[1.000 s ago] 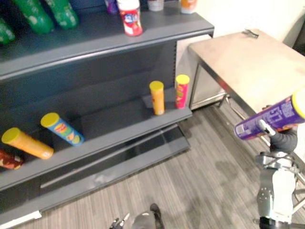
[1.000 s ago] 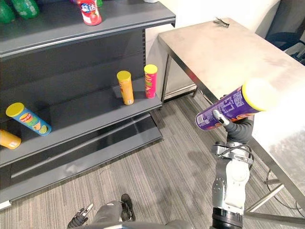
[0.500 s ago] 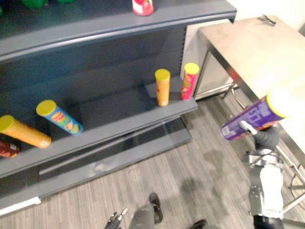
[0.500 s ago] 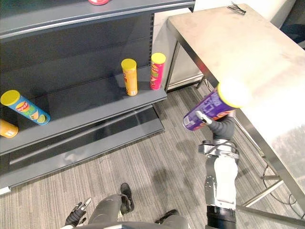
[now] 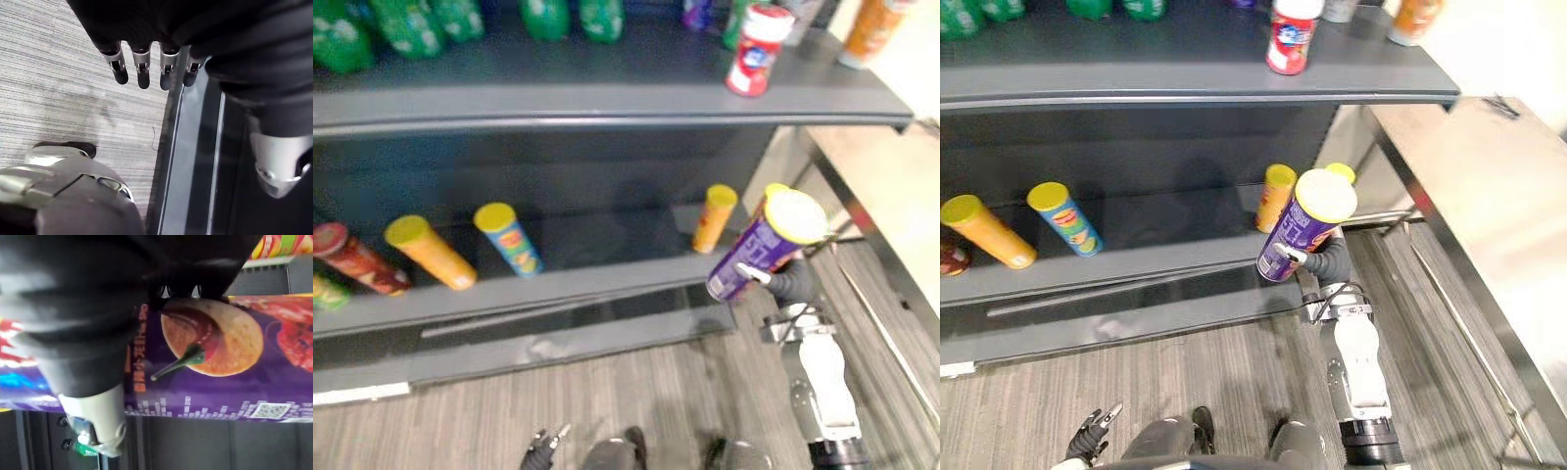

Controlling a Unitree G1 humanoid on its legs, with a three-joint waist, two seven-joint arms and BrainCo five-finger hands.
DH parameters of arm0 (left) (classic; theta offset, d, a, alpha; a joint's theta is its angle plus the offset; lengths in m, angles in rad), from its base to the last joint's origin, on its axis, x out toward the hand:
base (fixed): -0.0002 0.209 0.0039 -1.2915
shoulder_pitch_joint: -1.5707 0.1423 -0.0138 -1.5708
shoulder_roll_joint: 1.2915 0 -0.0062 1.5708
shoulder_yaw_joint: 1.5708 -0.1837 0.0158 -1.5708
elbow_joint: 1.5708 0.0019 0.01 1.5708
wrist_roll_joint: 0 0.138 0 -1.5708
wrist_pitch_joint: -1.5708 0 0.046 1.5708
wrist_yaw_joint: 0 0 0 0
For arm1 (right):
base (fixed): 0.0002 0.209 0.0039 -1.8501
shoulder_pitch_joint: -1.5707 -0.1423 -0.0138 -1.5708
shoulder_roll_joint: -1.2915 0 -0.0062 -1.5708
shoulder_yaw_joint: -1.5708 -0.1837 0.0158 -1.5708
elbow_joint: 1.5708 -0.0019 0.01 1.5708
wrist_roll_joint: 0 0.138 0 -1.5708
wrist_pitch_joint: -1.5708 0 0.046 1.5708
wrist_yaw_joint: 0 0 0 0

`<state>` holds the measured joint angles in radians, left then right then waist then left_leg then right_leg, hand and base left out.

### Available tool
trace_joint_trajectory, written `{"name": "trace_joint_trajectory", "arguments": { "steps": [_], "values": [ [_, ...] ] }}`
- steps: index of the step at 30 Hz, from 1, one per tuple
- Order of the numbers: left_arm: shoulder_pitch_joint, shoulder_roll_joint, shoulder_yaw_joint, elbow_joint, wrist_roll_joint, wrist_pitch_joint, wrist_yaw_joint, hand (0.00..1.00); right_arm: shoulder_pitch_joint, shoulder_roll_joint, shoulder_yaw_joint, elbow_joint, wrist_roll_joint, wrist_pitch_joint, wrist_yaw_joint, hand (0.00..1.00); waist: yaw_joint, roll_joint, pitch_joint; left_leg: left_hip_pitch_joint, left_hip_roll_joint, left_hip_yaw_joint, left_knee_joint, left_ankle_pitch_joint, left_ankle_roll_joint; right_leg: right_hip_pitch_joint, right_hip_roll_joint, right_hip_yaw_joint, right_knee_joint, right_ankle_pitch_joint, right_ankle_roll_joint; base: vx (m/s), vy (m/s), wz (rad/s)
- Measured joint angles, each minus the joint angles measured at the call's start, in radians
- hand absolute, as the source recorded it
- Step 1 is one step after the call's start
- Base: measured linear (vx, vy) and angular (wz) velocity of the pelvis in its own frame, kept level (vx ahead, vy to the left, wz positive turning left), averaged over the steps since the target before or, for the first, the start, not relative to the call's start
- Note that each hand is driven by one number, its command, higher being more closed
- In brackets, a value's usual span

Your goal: Put the gum and the chips on the shelf.

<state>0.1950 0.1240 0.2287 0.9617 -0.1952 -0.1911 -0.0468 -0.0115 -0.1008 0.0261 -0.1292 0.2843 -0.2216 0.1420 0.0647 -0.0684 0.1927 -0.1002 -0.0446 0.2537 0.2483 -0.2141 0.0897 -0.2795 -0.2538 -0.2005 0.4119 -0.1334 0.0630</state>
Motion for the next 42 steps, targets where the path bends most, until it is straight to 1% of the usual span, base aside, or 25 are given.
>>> {"name": "trace_joint_trajectory", "arguments": {
  "steps": [1, 2, 3, 5, 6, 7, 9, 10, 12, 14, 15, 18, 19, 22, 26, 29, 31, 33, 35, 36, 37, 38, 39, 40, 42],
  "values": [
    [-0.001, 0.000, -0.002, 0.007, 0.000, -0.003, 0.000, 0.00, 0.010, 0.000, 0.002, 0.000, 0.000, 0.000, 0.001, 1.00, -0.006, 0.000, 0.000, 0.003, -0.007, -0.020, 0.001, 0.000, 0.000, -0.005, 0.014, 0.038, -0.019, 0.003, 0.004, 0.23, -0.025, 1.14],
    [-0.004, 0.002, -0.008, 0.027, 0.000, -0.003, 0.000, 0.00, 0.031, 0.000, 0.003, 0.000, 0.000, 0.002, 0.004, 1.00, -0.011, -0.002, -0.001, 0.014, -0.017, -0.050, 0.003, -0.001, -0.001, -0.001, 0.034, 0.100, -0.042, 0.014, 0.023, 0.23, -0.077, 1.14],
    [-0.002, 0.002, -0.008, 0.039, 0.000, -0.002, 0.001, 0.00, 0.047, 0.000, 0.003, -0.001, 0.000, 0.002, 0.009, 1.00, -0.014, -0.003, -0.002, 0.026, -0.020, -0.076, 0.008, -0.005, -0.008, 0.019, 0.041, 0.099, -0.069, 0.034, 0.045, 0.22, -0.103, 1.08],
    [0.004, 0.001, -0.006, 0.054, 0.000, -0.002, 0.001, 0.00, 0.055, -0.001, 0.011, -0.002, 0.005, 0.002, 0.014, 1.00, -0.008, -0.010, -0.007, 0.034, -0.012, -0.079, 0.029, -0.021, -0.036, 0.046, 0.049, 0.082, -0.108, 0.067, 0.047, 0.19, -0.152, 0.70],
    [0.008, -0.006, -0.004, 0.062, 0.000, -0.002, 0.001, 0.00, 0.049, 0.001, 0.013, -0.003, 0.013, 0.003, 0.017, 1.00, -0.001, 0.003, -0.010, 0.030, 0.011, -0.085, 0.047, -0.028, -0.052, 0.072, 0.069, 0.062, -0.126, 0.066, 0.047, 0.16, -0.168, 0.42],
    [0.010, -0.011, -0.005, 0.065, 0.000, -0.001, 0.000, 0.00, 0.049, 0.001, 0.018, -0.007, 0.023, 0.003, 0.018, 1.00, -0.001, 0.008, -0.012, 0.025, 0.022, -0.095, 0.053, -0.031, -0.059, 0.082, 0.077, 0.048, -0.141, 0.066, 0.047, 0.17, -0.228, 0.33],
    [0.004, -0.012, -0.003, 0.066, 0.000, -0.001, -0.001, 0.00, 0.053, 0.000, 0.017, -0.014, 0.051, 0.002, 0.020, 1.00, -0.007, 0.011, -0.019, -0.002, 0.056, -0.138, 0.056, -0.035, -0.084, 0.096, 0.105, -0.016, -0.168, 0.055, 0.028, 0.14, -0.247, 0.47],
    [0.002, -0.011, -0.003, 0.067, 0.001, -0.001, -0.002, 0.00, 0.055, 0.000, 0.014, -0.014, 0.055, 0.002, 0.019, 1.00, -0.009, 0.012, -0.019, -0.006, 0.060, -0.152, 0.051, -0.031, -0.091, 0.096, 0.108, -0.029, -0.168, 0.051, 0.022, 0.08, -0.207, 0.54],
    [-0.004, -0.011, -0.003, 0.067, 0.001, 0.001, -0.003, 0.00, 0.079, 0.001, -0.004, -0.014, 0.080, 0.002, 0.018, 1.00, -0.010, 0.012, -0.019, -0.004, 0.072, -0.182, 0.023, -0.008, -0.129, 0.111, 0.112, -0.080, -0.169, 0.038, 0.001, 0.06, -0.186, 0.56],
    [-0.005, -0.012, -0.003, 0.067, 0.001, 0.005, -0.003, 0.00, 0.098, 0.002, -0.015, -0.014, 0.083, 0.002, 0.018, 1.00, -0.011, 0.014, -0.019, -0.003, 0.082, -0.177, 0.002, 0.005, -0.147, 0.126, 0.113, -0.111, -0.173, 0.032, -0.009, 0.01, -0.132, 0.49],
    [-0.005, -0.013, -0.003, 0.067, 0.001, 0.006, -0.003, 0.00, 0.109, 0.002, -0.017, -0.016, 0.088, 0.002, 0.018, 1.00, -0.012, 0.018, -0.022, -0.003, 0.091, -0.165, -0.008, 0.006, -0.148, 0.132, 0.115, -0.127, -0.178, 0.030, -0.012, -0.02, -0.104, 0.51],
    [-0.009, -0.015, 0.004, 0.075, 0.002, 0.009, 0.001, 0.00, 0.135, 0.018, -0.014, -0.017, 0.088, 0.001, 0.015, 1.00, -0.018, 0.019, -0.023, -0.003, 0.132, -0.046, -0.038, 0.011, -0.145, 0.137, 0.112, -0.150, -0.183, 0.028, -0.015, -0.06, -0.065, 0.27],
    [-0.009, -0.014, 0.004, 0.075, 0.002, 0.009, 0.004, 0.00, 0.145, 0.026, -0.005, -0.017, 0.088, 0.001, 0.014, 1.00, -0.021, 0.020, -0.023, -0.001, 0.132, -0.033, -0.040, 0.017, -0.139, 0.140, 0.109, -0.150, -0.185, 0.029, -0.015, -0.06, -0.004, 0.09],
    [-0.015, -0.013, 0.004, 0.075, 0.010, 0.009, 0.018, 0.00, 0.174, 0.039, 0.039, -0.018, 0.089, 0.000, 0.015, 1.00, -0.024, 0.017, -0.028, 0.003, 0.117, -0.034, -0.063, 0.029, -0.135, 0.143, 0.100, -0.151, -0.201, 0.038, -0.004, -0.03, 0.045, 0.07],
    [-0.038, -0.013, 0.004, 0.075, 0.024, 0.009, 0.049, 0.00, 0.201, 0.038, 0.137, -0.015, 0.087, 0.001, 0.020, 1.00, -0.030, 0.019, -0.031, 0.006, 0.092, -0.024, -0.131, 0.078, -0.122, 0.143, 0.090, -0.157, -0.259, 0.077, 0.009, 0.01, 0.052, 0.05],
    [-0.073, -0.012, -0.007, 0.074, 0.046, 0.007, 0.071, 0.00, 0.197, 0.039, 0.189, 0.005, 0.084, 0.001, 0.018, 1.00, -0.032, 0.020, -0.032, 0.005, 0.078, -0.019, -0.139, 0.102, -0.126, 0.145, 0.077, -0.174, -0.269, 0.080, 0.014, 0.06, 0.041, 0.18],
    [-0.092, -0.012, -0.029, 0.066, 0.048, 0.005, 0.087, 0.00, 0.163, 0.041, 0.222, 0.047, 0.067, 0.001, 0.008, 1.00, -0.031, 0.021, -0.032, -0.001, 0.076, -0.020, -0.138, 0.105, -0.127, 0.144, 0.073, -0.183, -0.269, 0.081, 0.014, 0.03, 0.028, 0.18],
    [-0.115, -0.017, -0.068, 0.053, 0.043, 0.003, 0.109, 0.00, 0.100, 0.043, 0.258, 0.101, 0.026, 0.001, -0.028, 1.00, -0.025, 0.025, -0.030, -0.016, 0.076, -0.025, -0.127, 0.105, -0.127, 0.142, 0.070, -0.197, -0.267, 0.081, 0.014, -0.01, 0.008, 0.16],
    [-0.133, -0.028, -0.087, 0.027, 0.041, 0.001, 0.125, 0.00, 0.049, 0.044, 0.259, 0.137, -0.002, 0.000, -0.056, 1.00, -0.023, 0.034, -0.024, -0.043, 0.076, -0.036, -0.102, 0.105, -0.127, 0.136, 0.065, -0.217, -0.262, 0.081, 0.014, -0.05, 0.006, 0.33],
    [-0.143, -0.043, -0.114, -0.016, 0.039, -0.009, 0.143, 0.00, -0.016, 0.049, 0.260, 0.186, -0.026, 0.000, -0.097, 1.00, -0.017, 0.049, -0.011, -0.065, 0.076, -0.050, -0.083, 0.105, -0.127, 0.124, 0.057, -0.232, -0.241, 0.079, 0.012, -0.11, 0.014, 0.42],
    [-0.158, -0.050, -0.133, -0.032, 0.037, -0.013, 0.149, 0.00, -0.057, 0.052, 0.254, 0.215, -0.043, -0.001, -0.117, 1.00, -0.009, 0.061, 0.005, -0.075, 0.076, -0.053, -0.070, 0.105, -0.126, 0.120, 0.053, -0.239, -0.229, 0.077, 0.010, -0.12, 0.013, 0.31],
    [-0.164, -0.053, -0.148, -0.047, 0.023, -0.017, 0.156, 0.00, -0.089, 0.052, 0.254, 0.240, -0.051, -0.001, -0.136, 1.00, 0.000, 0.066, 0.015, -0.079, 0.076, -0.053, -0.065, 0.107, -0.125, 0.114, 0.049, -0.241, -0.217, 0.074, 0.006, -0.13, 0.005, 0.20],
    [-0.173, -0.060, -0.167, -0.084, -0.003, -0.024, 0.162, 0.00, -0.164, 0.057, 0.251, 0.299, -0.066, -0.001, -0.173, 1.00, 0.015, 0.082, 0.029, -0.107, 0.075, -0.060, -0.051, 0.111, -0.124, 0.085, 0.042, -0.244, -0.190, 0.070, 0.001, -0.12, -0.006, 0.13],
    [-0.178, -0.062, -0.174, -0.098, -0.012, -0.027, 0.165, 0.00, -0.190, 0.060, 0.245, 0.318, -0.083, -0.001, -0.190, 1.00, 0.022, 0.088, 0.038, -0.116, 0.074, -0.070, -0.048, 0.113, -0.123, 0.077, 0.040, -0.248, -0.182, 0.067, -0.004, -0.15, -0.018, 0.22],
    [-0.195, -0.061, -0.196, -0.151, -0.040, -0.035, 0.175, 0.00, -0.279, 0.085, 0.216, 0.378, -0.118, 0.000, -0.242, 1.00, 0.028, 0.101, 0.081, -0.143, 0.070, -0.081, -0.046, 0.129, -0.118, 0.048, 0.023, -0.266, -0.142, 0.055, -0.011, -0.17, -0.020, 0.30]
  ]
}}
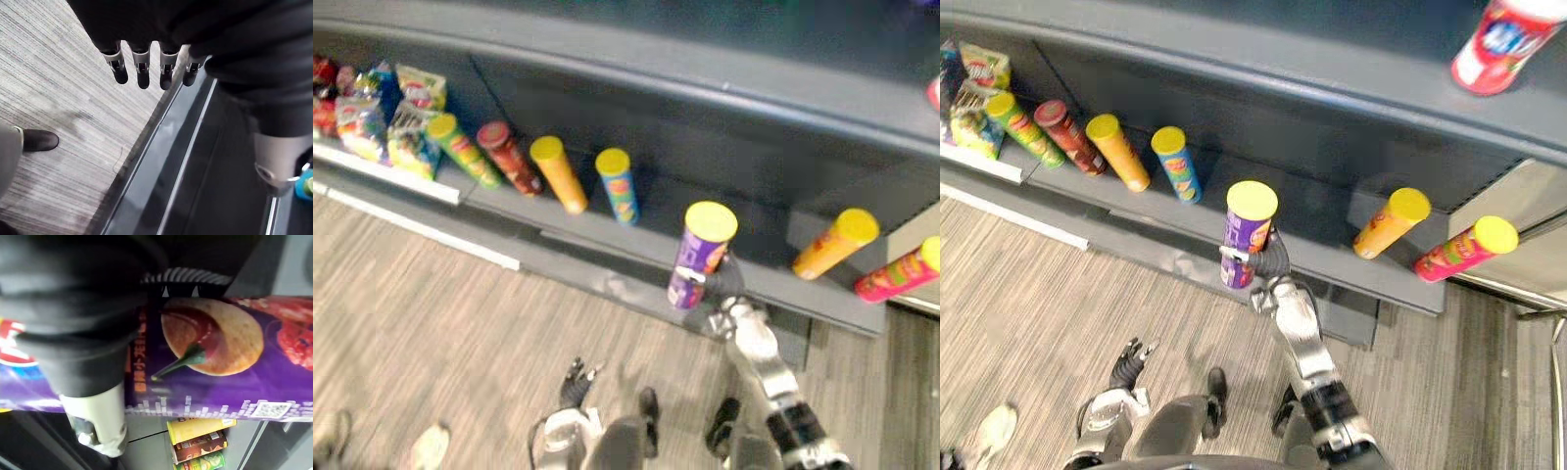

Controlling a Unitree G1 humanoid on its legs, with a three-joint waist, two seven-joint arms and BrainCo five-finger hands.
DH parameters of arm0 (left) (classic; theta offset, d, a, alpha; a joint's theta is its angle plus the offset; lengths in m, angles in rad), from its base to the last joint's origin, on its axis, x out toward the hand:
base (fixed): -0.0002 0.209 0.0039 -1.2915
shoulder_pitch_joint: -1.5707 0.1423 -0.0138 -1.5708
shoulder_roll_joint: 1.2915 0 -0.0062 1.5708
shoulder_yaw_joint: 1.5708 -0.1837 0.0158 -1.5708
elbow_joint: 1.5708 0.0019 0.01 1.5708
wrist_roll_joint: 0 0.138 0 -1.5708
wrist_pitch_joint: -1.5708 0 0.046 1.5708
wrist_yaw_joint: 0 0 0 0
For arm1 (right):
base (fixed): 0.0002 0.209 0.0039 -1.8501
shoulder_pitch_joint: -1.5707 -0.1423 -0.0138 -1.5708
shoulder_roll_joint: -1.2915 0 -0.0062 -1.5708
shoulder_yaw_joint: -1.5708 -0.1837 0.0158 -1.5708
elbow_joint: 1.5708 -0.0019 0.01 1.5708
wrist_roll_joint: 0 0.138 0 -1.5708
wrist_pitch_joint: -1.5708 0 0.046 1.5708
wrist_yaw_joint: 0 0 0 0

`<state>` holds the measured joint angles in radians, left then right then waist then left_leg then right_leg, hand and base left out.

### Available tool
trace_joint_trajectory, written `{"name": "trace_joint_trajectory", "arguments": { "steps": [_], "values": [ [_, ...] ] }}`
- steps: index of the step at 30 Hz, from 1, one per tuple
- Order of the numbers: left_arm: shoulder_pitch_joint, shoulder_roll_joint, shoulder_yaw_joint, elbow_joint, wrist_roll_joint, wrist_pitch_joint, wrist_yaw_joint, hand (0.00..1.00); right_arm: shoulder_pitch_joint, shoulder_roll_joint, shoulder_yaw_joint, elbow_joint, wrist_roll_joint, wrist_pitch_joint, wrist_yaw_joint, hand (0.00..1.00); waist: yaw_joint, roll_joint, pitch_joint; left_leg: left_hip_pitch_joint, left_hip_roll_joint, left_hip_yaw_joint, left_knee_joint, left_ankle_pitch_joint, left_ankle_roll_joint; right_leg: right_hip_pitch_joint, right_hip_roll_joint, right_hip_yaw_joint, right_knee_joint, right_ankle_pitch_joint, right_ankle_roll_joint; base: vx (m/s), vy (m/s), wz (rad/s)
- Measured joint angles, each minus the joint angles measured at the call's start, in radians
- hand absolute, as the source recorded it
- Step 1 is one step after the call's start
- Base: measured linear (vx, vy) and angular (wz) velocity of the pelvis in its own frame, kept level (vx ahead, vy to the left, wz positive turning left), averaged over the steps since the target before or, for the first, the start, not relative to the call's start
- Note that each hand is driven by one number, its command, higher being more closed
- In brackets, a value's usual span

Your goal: Put the gum and the chips on the shelf.

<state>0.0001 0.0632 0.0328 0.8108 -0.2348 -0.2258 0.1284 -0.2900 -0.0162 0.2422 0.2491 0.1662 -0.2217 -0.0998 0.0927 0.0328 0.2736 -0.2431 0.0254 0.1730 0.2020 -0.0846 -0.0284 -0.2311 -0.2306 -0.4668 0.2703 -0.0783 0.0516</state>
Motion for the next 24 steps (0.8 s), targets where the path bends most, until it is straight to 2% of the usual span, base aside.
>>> {"name": "trace_joint_trajectory", "arguments": {
  "steps": [4, 8, 12, 17, 24],
  "values": [
    [-0.010, 0.001, -0.004, -0.061, -0.039, -0.006, 0.019, 0.00, -0.131, 0.026, -0.050, 0.093, -0.081, 0.003, -0.081, 1.00, 0.014, 0.005, 0.058, -0.041, 0.003, 0.007, -0.005, 0.012, -0.005, -0.050, -0.026, -0.018, 0.064, -0.015, -0.013, -0.15, -0.022, 0.25],
    [-0.030, 0.002, -0.010, -0.128, -0.077, -0.007, 0.031, 0.00, -0.305, 0.035, -0.180, 0.189, -0.132, 0.023, -0.192, 1.00, 0.049, 0.021, 0.098, -0.103, 0.003, 0.005, 0.011, 0.041, 0.006, -0.117, -0.041, -0.022, 0.111, -0.021, -0.022, -0.09, -0.009, 0.14],
    [-0.052, 0.006, -0.009, -0.159, -0.081, -0.008, 0.051, 0.00, -0.459, 0.034, -0.287, 0.232, -0.210, 0.044, -0.292, 1.00, 0.053, 0.035, 0.129, -0.158, 0.003, 0.002, 0.031, 0.054, 0.012, -0.174, -0.053, -0.024, 0.148, -0.027, -0.032, -0.04, -0.025, 0.06],
    [-0.083, 0.006, -0.029, -0.194, -0.116, -0.014, 0.064, 0.00, -0.543, 0.033, -0.383, 0.228, -0.256, 0.049, -0.383, 1.00, 0.055, 0.046, 0.151, -0.195, 0.005, -0.015, 0.055, 0.053, 0.011, -0.201, -0.063, -0.037, 0.183, -0.044, -0.043, 0.00, -0.044, 0.10],
    [-0.114, -0.014, -0.023, -0.211, -0.116, -0.016, 0.077, 0.00, -0.574, 0.033, -0.412, 0.152, -0.320, 0.058, -0.458, 1.00, 0.070, 0.075, 0.181, -0.252, 0.026, -0.007, 0.105, 0.039, 0.010, -0.243, -0.075, -0.056, 0.242, -0.079, -0.058, 0.00, -0.078, 0.08]
  ]
}}
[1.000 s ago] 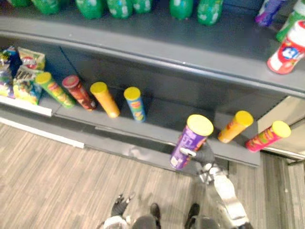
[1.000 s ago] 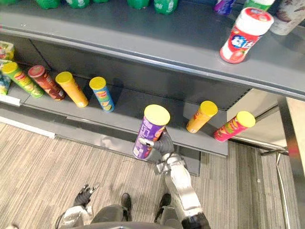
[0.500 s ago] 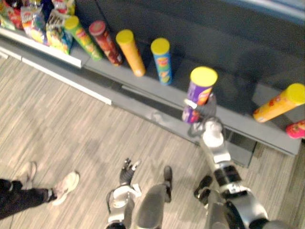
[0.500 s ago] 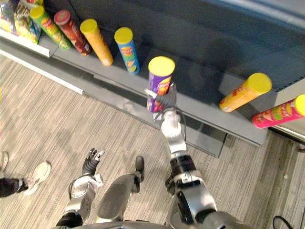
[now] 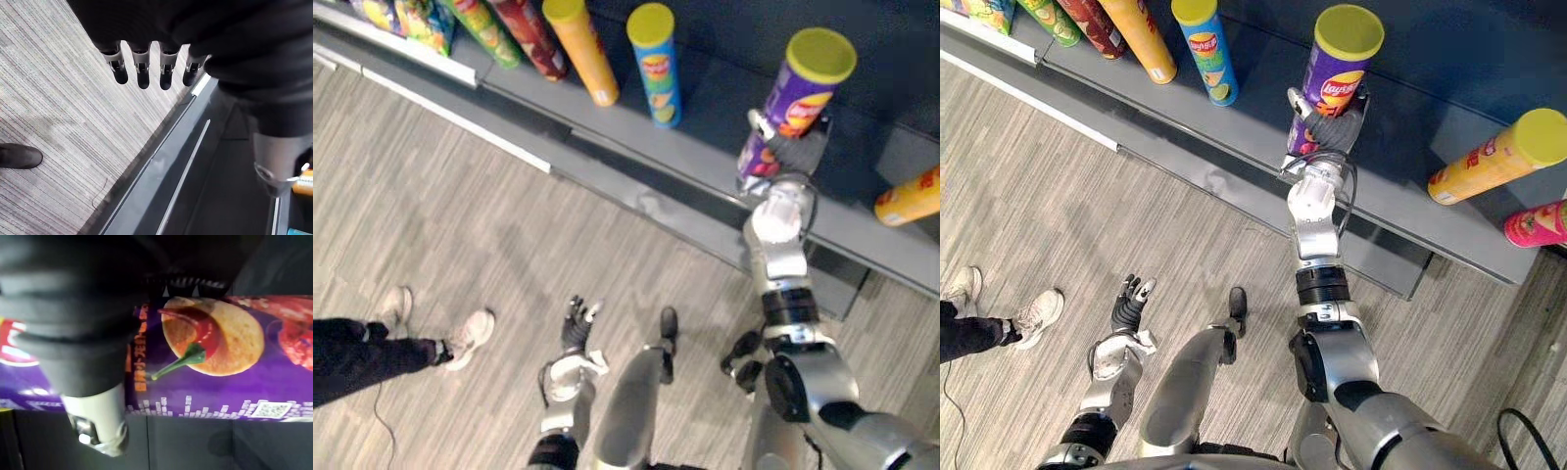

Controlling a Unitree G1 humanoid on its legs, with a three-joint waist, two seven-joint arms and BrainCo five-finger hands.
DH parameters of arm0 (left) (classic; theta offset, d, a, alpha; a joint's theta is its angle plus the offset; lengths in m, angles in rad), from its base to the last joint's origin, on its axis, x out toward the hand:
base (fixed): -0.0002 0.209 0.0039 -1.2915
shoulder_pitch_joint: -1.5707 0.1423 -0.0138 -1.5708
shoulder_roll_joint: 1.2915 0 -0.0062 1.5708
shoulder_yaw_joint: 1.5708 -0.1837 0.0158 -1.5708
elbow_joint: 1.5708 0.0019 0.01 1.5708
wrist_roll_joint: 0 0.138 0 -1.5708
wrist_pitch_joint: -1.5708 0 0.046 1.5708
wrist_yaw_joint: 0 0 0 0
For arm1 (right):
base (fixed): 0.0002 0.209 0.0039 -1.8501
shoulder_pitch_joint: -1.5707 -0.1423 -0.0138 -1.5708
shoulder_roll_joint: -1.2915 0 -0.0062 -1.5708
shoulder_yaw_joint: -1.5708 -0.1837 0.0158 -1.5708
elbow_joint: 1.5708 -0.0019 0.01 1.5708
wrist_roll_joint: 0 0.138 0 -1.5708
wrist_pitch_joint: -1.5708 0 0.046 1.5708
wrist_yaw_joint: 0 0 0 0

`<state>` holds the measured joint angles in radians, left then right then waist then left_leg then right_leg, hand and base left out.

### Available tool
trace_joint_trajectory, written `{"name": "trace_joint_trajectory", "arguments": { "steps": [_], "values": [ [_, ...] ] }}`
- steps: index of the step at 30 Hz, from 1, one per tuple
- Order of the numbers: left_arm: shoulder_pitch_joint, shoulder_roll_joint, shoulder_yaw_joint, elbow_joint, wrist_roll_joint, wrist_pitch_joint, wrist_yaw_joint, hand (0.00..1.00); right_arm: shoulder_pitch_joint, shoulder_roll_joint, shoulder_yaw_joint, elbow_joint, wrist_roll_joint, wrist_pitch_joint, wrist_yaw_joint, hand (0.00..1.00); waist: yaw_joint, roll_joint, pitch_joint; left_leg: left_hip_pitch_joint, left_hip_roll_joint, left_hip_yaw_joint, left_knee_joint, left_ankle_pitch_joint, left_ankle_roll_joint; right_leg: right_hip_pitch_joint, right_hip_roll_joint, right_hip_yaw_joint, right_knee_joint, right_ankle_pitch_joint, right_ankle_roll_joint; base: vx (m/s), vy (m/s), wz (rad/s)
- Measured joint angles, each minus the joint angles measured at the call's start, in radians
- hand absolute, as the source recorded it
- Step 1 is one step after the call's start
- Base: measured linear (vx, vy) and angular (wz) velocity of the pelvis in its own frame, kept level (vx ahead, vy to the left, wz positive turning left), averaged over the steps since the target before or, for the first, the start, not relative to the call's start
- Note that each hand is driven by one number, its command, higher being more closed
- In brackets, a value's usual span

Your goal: Put the gum and the chips on the shelf.

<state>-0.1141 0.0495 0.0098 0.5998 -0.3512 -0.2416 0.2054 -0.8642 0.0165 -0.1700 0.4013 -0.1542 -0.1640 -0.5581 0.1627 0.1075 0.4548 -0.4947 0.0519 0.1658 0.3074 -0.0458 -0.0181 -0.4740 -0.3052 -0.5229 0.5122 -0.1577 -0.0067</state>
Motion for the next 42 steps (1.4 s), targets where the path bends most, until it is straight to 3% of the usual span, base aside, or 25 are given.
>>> {"name": "trace_joint_trajectory", "arguments": {
  "steps": [3, 15, 26, 42],
  "values": [
    [-0.005, -0.015, 0.004, -0.023, 0.000, 0.000, 0.009, 0.00, -0.006, 0.001, -0.009, -0.043, -0.004, 0.001, -0.007, 1.00, 0.003, 0.002, 0.002, -0.043, 0.032, 0.048, 0.035, -0.006, -0.001, -0.040, -0.011, -0.008, 0.038, -0.019, -0.007, 0.00, -0.117, 0.10],
    [-0.012, -0.061, 0.068, -0.059, -0.039, 0.000, 0.018, 0.00, -0.041, 0.015, -0.016, -0.074, -0.012, 0.017, -0.077, 1.00, 0.011, 0.002, 0.009, -0.181, 0.079, 0.066, 0.185, -0.050, 0.003, -0.152, -0.048, -0.024, 0.175, -0.089, -0.027, 0.01, -0.102, 0.07],
    [-0.019, -0.088, 0.077, -0.088, -0.040, 0.000, 0.025, 0.00, -0.090, -0.024, -0.020, -0.070, -0.041, 0.028, -0.096, 1.00, 0.031, 0.005, 0.007, -0.265, 0.074, 0.049, 0.234, -0.060, 0.005, -0.219, -0.076, -0.036, 0.228, -0.110, -0.033, 0.01, -0.047, 0.06],
    [-0.015, -0.090, 0.072, -0.180, -0.079, 0.000, 0.024, 0.00, -0.160, -0.088, -0.099, -0.026, -0.033, 0.034, -0.132, 1.00, 0.031, 0.009, 0.003, -0.344, 0.066, 0.045, 0.270, -0.052, 0.021, -0.295, -0.100, -0.036, 0.277, -0.120, -0.038, 0.02, -0.042, 0.02]
  ]
}}
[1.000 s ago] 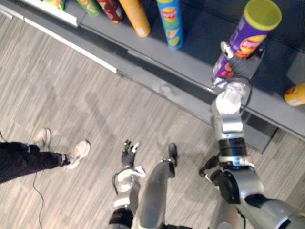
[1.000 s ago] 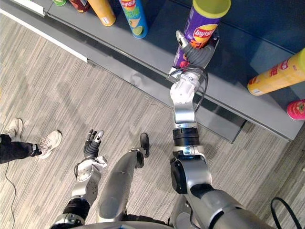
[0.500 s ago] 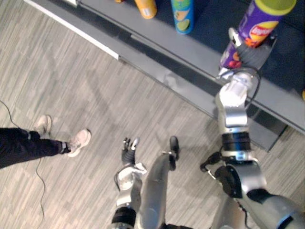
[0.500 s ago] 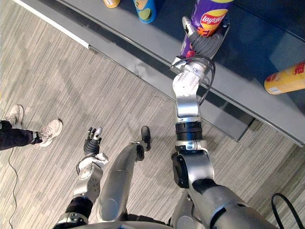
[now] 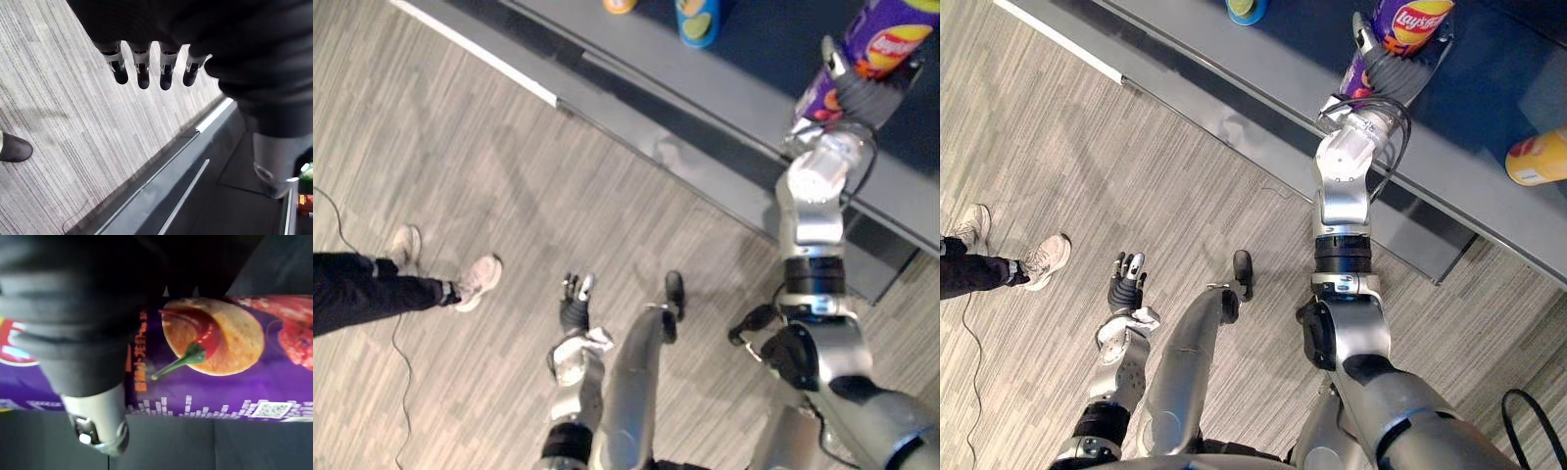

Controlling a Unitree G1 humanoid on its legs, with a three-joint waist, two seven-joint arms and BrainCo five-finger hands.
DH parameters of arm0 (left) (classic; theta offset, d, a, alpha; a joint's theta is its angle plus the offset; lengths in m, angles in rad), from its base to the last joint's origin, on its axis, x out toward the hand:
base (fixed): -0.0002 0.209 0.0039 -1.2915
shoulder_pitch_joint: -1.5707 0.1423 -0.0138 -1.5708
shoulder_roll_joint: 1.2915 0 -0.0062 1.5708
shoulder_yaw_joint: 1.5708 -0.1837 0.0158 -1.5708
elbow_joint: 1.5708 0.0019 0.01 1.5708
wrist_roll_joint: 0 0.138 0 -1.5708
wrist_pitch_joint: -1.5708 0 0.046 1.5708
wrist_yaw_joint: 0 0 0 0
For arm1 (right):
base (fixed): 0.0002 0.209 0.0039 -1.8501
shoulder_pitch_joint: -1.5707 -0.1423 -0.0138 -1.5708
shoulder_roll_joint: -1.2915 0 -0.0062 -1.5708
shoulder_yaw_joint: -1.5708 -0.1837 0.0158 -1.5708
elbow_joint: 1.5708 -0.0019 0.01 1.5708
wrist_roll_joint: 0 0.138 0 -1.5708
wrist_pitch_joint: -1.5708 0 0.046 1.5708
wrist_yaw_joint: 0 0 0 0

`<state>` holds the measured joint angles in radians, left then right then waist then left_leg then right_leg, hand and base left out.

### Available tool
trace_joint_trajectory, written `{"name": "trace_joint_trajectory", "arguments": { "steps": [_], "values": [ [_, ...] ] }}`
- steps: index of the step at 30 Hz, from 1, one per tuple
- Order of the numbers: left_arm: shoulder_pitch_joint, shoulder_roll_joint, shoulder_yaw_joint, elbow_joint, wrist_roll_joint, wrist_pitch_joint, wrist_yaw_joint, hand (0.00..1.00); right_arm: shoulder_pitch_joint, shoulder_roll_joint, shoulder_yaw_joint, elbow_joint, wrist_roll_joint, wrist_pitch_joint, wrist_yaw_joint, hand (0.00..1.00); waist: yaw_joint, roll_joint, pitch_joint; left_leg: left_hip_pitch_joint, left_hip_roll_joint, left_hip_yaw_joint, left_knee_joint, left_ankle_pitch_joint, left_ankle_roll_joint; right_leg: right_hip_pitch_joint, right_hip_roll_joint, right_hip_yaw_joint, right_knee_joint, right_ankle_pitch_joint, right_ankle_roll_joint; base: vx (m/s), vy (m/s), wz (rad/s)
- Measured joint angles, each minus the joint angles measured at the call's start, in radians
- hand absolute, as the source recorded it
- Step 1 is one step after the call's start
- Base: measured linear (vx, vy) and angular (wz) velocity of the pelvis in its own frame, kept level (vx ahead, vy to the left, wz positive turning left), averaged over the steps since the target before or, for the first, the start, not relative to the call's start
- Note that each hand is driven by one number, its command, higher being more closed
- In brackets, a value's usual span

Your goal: Put the gum and the chips on the shelf.

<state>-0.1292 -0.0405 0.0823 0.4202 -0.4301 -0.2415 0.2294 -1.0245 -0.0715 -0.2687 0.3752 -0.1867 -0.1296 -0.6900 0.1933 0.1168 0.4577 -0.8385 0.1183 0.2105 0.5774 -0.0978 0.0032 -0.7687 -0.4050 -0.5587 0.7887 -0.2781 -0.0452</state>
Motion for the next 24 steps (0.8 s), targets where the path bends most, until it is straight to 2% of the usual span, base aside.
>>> {"name": "trace_joint_trajectory", "arguments": {
  "steps": [16, 24],
  "values": [
    [0.009, 0.003, -0.007, -0.014, -0.001, 0.000, -0.003, 0.00, -0.036, 0.002, 0.002, 0.065, 0.012, -0.007, -0.001, 1.00, -0.001, 0.000, 0.000, -0.008, 0.013, 0.004, -0.014, 0.016, -0.003, -0.019, 0.015, 0.005, -0.005, 0.000, -0.001, 0.02, -0.052, -0.02],
    [0.014, 0.004, -0.009, -0.015, -0.001, 0.000, -0.006, 0.00, -0.041, 0.012, 0.013, 0.071, 0.031, -0.030, -0.001, 1.00, -0.004, 0.000, 0.000, -0.016, 0.019, 0.009, -0.014, 0.018, -0.006, -0.032, 0.019, 0.011, -0.003, 0.000, -0.001, 0.02, -0.053, -0.02]
  ]
}}
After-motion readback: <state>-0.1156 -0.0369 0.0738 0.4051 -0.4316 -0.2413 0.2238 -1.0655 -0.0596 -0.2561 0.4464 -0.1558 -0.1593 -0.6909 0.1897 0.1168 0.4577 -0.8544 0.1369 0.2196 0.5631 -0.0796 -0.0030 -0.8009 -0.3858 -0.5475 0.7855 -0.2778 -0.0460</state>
